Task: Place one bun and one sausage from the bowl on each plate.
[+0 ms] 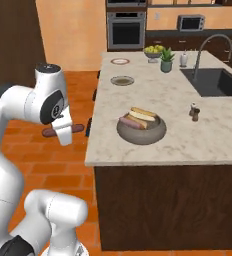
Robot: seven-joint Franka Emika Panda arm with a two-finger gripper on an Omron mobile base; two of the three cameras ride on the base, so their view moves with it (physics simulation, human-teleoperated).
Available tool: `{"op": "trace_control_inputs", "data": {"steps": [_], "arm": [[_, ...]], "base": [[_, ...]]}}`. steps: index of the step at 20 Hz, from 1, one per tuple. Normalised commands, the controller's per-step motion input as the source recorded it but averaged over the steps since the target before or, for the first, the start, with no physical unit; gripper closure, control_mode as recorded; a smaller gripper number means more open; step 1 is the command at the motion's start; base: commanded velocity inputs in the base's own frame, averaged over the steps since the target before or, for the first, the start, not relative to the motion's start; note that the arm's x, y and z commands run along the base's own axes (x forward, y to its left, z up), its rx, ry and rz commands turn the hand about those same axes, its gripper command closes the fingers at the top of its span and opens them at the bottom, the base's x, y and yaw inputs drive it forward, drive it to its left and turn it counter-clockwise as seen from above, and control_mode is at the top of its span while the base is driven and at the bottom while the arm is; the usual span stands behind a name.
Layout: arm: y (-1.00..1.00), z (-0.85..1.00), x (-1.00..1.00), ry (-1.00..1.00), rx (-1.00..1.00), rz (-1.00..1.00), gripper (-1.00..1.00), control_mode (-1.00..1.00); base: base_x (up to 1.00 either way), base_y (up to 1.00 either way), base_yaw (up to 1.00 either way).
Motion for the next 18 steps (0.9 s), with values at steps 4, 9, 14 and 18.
{"op": "trace_control_inputs", "data": {"steps": [4, 9, 14, 18], "arm": [[0.0, 0.0, 0.0, 0.0, 0.0, 0.0, 1.0, 1.0], [0.0, 0.0, 0.0, 0.0, 0.0, 0.0, 1.0, 1.0], [0.0, 0.0, 0.0, 0.0, 0.0, 0.0, 1.0, 1.0], [0.0, 0.0, 0.0, 0.0, 0.0, 0.0, 1.0, 1.0]], "base": [[0.4, 1.0, -0.49], [0.45, 1.0, -0.47], [0.47, 1.0, -0.47], [0.47, 1.0, -0.48]]}}
